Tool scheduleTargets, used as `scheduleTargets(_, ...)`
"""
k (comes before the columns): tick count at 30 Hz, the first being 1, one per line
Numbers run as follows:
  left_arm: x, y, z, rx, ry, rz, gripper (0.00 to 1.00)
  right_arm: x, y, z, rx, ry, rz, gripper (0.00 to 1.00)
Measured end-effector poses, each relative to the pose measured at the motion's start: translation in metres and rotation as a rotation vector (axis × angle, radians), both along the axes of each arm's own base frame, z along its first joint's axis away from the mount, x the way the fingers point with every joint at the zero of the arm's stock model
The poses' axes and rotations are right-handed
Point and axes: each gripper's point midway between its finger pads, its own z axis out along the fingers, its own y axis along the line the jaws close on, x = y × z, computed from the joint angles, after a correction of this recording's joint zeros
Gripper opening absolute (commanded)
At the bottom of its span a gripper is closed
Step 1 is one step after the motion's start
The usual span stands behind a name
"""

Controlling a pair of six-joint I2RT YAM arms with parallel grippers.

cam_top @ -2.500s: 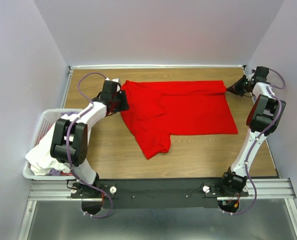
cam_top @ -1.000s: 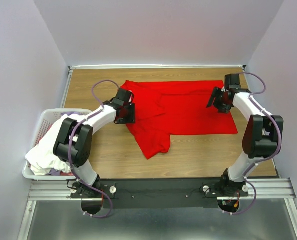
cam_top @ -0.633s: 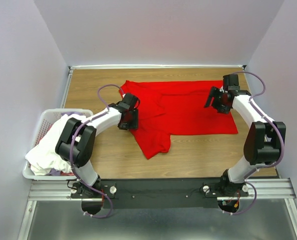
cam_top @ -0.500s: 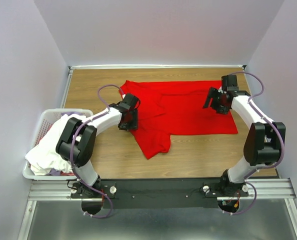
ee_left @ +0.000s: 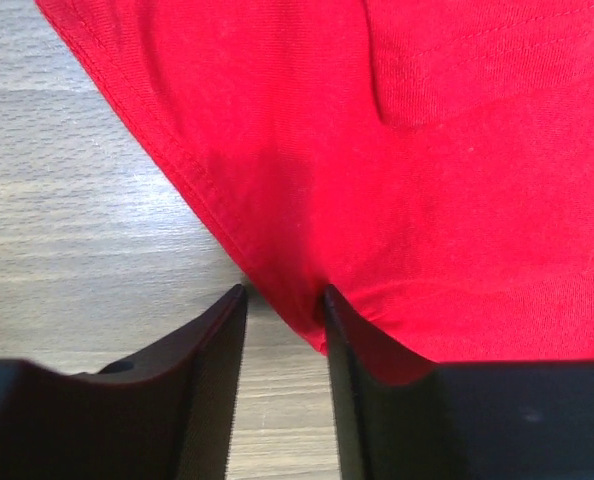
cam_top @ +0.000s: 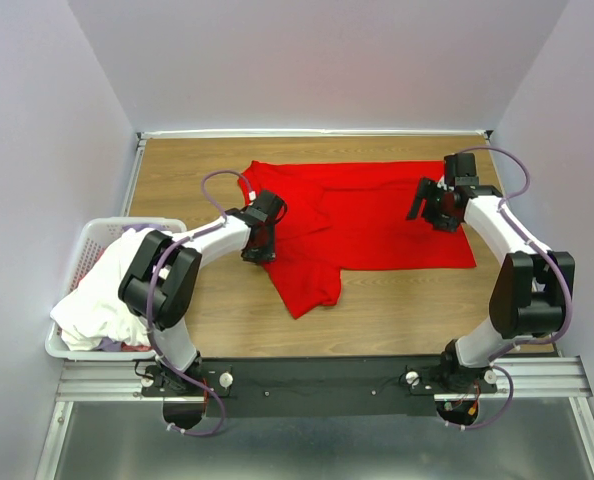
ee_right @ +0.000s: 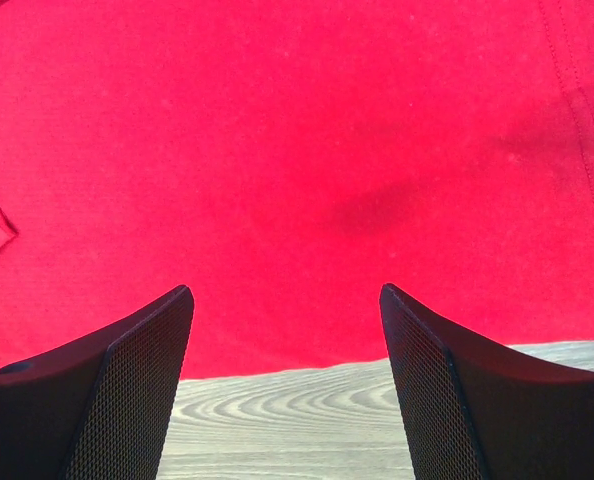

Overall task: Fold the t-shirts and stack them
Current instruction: Fold the tshirt

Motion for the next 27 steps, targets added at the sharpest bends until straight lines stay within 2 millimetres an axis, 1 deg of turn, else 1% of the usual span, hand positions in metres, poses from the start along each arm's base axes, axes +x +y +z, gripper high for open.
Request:
scheduleTargets(1, 0.000, 0.000, 0.000, 0.004, -0.001, 0.000, 0.41, 0.000, 0.000, 0.000, 0.000, 0.001, 0.000, 0.82)
scheduleTargets(2, 0.000, -0.001, 0.000, 0.008, -0.002, -0.002, 0.33, -0.001, 0.000, -0.001, 0.000, 0.002, 0.000, 0.82)
scheduleTargets(3, 0.000, -0.001, -0.001, 0.010, -0.003, -0.002, 0.22, -0.001, 0.000, -0.001, 0.000, 0.003, 0.000, 0.82)
scheduleTargets(4, 0.000, -0.001, -0.001, 0.013, -0.004, -0.004, 0.02, -0.001, 0.000, -0.001, 0.000, 0.003, 0.000, 0.82)
scheduleTargets(5, 0.000, -0.002, -0.001, 0.014, -0.006, -0.003, 0.00, -0.001, 0.000, -0.001, 0.000, 0.002, 0.000, 0.82)
scheduleTargets(10, 0.001, -0.003, -0.001, 0.021, -0.013, 0.009, 0.00, -0.002, 0.000, -0.002, 0.000, 0.006, 0.000, 0.82)
scheduleTargets(14, 0.004, 0.002, 0.000, 0.031, -0.020, 0.025, 0.00, -0.003, 0.000, -0.004, 0.002, 0.011, -0.006, 0.82)
scheduleTargets(16, 0.009, 0.009, 0.000, 0.035, -0.023, 0.046, 0.00, -0.004, -0.002, -0.006, -0.003, 0.016, -0.018, 0.81)
scheduleTargets(19, 0.020, 0.034, 0.000, 0.052, -0.031, 0.107, 0.00, -0.010, -0.009, -0.014, -0.022, 0.037, -0.054, 0.80)
scheduleTargets(21, 0.025, 0.044, 0.001, 0.059, -0.034, 0.128, 0.00, -0.016, -0.021, -0.022, -0.017, 0.062, -0.099, 0.77)
scheduleTargets(23, 0.029, 0.055, 0.001, 0.066, -0.036, 0.147, 0.00, -0.023, -0.042, -0.030, -0.001, 0.086, -0.174, 0.75)
scheduleTargets(24, 0.030, 0.057, 0.001, 0.067, -0.039, 0.145, 0.00, -0.030, -0.053, -0.036, 0.029, 0.107, -0.220, 0.75)
scheduleTargets(25, 0.031, 0.057, 0.001, 0.068, -0.041, 0.140, 0.00, -0.033, -0.065, -0.037, 0.035, 0.110, -0.260, 0.74)
scheduleTargets(27, 0.032, 0.057, 0.001, 0.069, -0.045, 0.127, 0.00, -0.047, -0.089, -0.045, 0.062, 0.137, -0.352, 0.73)
